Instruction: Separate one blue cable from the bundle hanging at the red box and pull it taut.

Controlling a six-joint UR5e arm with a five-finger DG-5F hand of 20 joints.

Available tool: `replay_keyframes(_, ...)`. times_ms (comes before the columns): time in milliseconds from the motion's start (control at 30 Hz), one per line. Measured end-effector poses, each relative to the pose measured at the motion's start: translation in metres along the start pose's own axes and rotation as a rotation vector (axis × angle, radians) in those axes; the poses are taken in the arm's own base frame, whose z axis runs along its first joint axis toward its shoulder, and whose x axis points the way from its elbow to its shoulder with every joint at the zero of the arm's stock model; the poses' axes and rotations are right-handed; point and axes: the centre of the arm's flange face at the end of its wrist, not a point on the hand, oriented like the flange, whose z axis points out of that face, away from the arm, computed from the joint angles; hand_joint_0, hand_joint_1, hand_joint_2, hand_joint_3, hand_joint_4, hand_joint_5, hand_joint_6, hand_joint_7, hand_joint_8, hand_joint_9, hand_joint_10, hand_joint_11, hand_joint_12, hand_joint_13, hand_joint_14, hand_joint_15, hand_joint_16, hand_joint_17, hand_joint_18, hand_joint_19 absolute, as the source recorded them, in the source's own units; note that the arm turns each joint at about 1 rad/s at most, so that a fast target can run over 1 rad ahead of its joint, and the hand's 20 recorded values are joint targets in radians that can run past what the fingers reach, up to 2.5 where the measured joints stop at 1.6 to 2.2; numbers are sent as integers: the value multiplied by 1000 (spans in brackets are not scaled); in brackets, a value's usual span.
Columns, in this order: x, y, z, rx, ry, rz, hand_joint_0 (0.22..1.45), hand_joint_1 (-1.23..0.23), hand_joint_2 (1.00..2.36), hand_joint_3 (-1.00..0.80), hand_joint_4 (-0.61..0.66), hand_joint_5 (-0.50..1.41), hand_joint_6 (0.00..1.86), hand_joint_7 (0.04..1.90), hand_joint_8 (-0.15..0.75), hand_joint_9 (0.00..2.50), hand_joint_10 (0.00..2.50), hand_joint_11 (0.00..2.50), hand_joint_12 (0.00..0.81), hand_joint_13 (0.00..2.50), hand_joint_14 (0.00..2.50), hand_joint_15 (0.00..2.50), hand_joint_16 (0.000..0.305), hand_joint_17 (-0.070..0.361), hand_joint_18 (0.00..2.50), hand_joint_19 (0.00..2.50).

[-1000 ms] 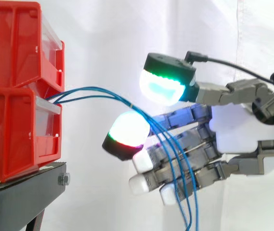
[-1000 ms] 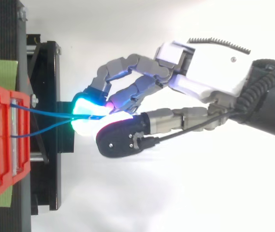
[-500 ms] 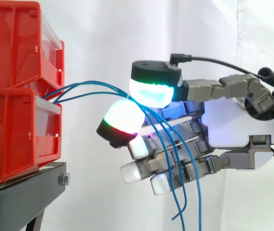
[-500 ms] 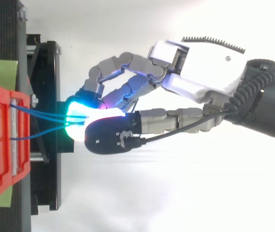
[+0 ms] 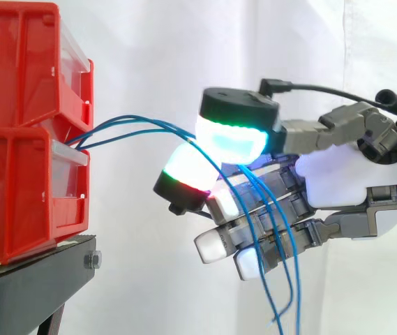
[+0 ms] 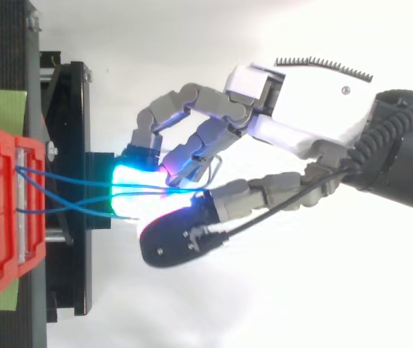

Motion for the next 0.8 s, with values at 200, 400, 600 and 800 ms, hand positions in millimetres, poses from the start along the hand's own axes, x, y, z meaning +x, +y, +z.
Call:
replay_keyframes(200,0,1,-1,2,1,2,555,-775,1000,-500,141,-170,955,982,377,1040,15,901,315,977,19,514,36,81,892,595)
replay_keyframes(400,0,1,-1,6,1,4,597,-595,1000,-500,144,-168,936,1000,375,1044,16,866,319,979,17,519,37,83,882,618)
replay_keyframes(600,1,2,-1,6,2,10,648,-714,1015,-299,101,-168,942,1081,378,1043,17,876,331,980,18,525,38,86,885,625)
replay_keyframes(800,1,1,-1,6,1,13,726,-879,1018,-240,22,-186,969,1092,360,999,17,906,339,962,18,529,40,89,885,634)
